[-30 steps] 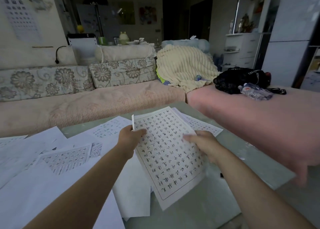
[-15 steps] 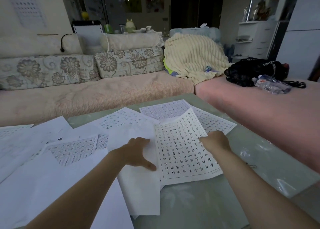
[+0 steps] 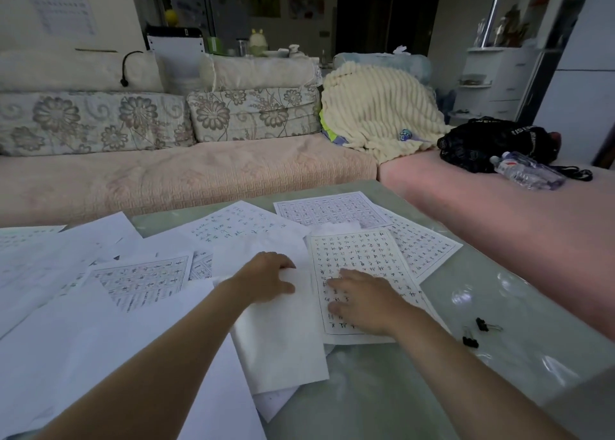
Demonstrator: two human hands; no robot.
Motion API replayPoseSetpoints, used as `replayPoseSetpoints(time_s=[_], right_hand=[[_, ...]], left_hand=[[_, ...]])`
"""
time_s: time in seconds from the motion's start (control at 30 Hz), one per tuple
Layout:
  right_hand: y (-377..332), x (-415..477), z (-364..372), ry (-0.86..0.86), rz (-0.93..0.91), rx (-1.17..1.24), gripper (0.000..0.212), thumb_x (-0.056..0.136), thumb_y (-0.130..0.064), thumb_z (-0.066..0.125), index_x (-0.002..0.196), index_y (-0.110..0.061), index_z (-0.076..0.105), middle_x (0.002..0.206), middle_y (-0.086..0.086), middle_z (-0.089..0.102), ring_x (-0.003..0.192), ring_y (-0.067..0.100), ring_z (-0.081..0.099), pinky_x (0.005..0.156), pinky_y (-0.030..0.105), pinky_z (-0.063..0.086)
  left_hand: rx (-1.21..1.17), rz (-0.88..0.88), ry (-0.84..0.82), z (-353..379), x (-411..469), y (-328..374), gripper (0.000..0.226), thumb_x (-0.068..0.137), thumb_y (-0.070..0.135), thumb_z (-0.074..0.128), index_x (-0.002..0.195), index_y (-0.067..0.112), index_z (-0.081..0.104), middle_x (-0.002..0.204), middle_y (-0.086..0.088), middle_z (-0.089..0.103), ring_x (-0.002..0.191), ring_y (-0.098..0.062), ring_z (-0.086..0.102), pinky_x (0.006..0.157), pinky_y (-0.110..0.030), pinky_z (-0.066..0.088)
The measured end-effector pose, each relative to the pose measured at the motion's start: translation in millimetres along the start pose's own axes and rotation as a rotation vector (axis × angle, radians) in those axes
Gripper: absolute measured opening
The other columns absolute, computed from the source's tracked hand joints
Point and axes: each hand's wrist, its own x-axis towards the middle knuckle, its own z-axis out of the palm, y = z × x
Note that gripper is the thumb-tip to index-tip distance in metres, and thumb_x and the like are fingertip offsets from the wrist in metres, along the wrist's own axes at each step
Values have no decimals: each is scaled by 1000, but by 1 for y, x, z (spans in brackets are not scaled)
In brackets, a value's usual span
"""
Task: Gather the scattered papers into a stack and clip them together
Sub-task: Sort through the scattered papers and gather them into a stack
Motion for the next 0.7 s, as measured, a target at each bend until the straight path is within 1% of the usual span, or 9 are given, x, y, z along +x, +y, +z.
replayPoseSetpoints(time_s=[0.07, 0.13, 0.27, 0.33, 0.43, 0.5, 0.53, 0.6, 0.7], right_hand=[[8, 2, 2, 76, 40, -50, 51, 97, -51, 44, 146, -36, 42, 160, -8, 30, 145, 15, 30, 119, 45, 20], [14, 2, 1, 159, 60, -43, 42, 98, -43, 43, 138, -32, 50, 149, -10, 44, 133, 14, 44, 113, 43, 31], [17, 9, 4, 171, 40, -31, 37, 96, -32, 50, 131, -28, 58, 138, -7, 54, 126, 17, 51, 106, 41, 40], [18, 14, 1, 148, 88, 210, 32, 94, -22, 50, 120, -30, 66, 132, -7, 60, 120, 17, 56, 96, 37, 48], [13, 9, -21, 181, 166, 895, 33, 100, -30, 43, 110, -26, 74, 115, -2, 71, 107, 19, 65, 94, 40, 51], [16, 1, -40, 109, 122, 1411, 67, 100, -58, 27, 118, -11, 70, 110, 11, 74, 102, 30, 68, 91, 47, 47], [20, -2, -48, 46, 73, 1550, 83, 94, -71, 22, 122, -7, 68, 111, 16, 72, 102, 34, 68, 90, 49, 46], [26, -6, -56, -31, -18, 1600, 92, 86, -80, 24, 128, -9, 63, 115, 17, 69, 103, 36, 65, 91, 52, 45], [28, -7, -59, 41, -2, 1459, 62, 90, -62, 48, 127, -15, 63, 112, 10, 69, 97, 28, 65, 83, 44, 53]], left_hand=[[-111, 20, 43, -8, 4, 3, 26, 80, 27, 75, 105, 23, 68, 100, 8, 63, 98, -15, 59, 73, -21, 46], [-264, 22, 108, -17, 8, 6, 11, 83, 23, 73, 91, 18, 68, 82, 9, 59, 77, -12, 56, 58, -18, 41], [-564, 17, 260, -42, 12, 18, 12, 87, 26, 70, 86, 14, 67, 74, 8, 57, 65, -9, 51, 55, -18, 39], [-717, -12, 327, -54, 15, 25, 13, 87, 27, 70, 80, 18, 64, 70, 8, 59, 58, -5, 54, 52, -17, 42], [-914, -69, 447, -69, 20, 36, 16, 86, 27, 70, 77, 17, 62, 67, 7, 61, 55, -8, 55, 52, -19, 43], [-950, -118, 562, -77, 24, 44, 14, 85, 28, 67, 77, 18, 63, 66, 7, 60, 57, -11, 54, 53, -21, 42], [-939, -147, 623, -80, 26, 49, 13, 85, 28, 65, 78, 17, 63, 65, 7, 59, 57, -10, 53, 52, -21, 41], [-938, -200, 709, -82, 30, 56, 14, 85, 29, 63, 82, 16, 65, 67, 8, 59, 59, -11, 54, 54, -23, 42], [-999, -265, 739, -81, 36, 67, 13, 87, 29, 62, 87, 16, 63, 70, 6, 60, 63, -15, 56, 61, -27, 47]])
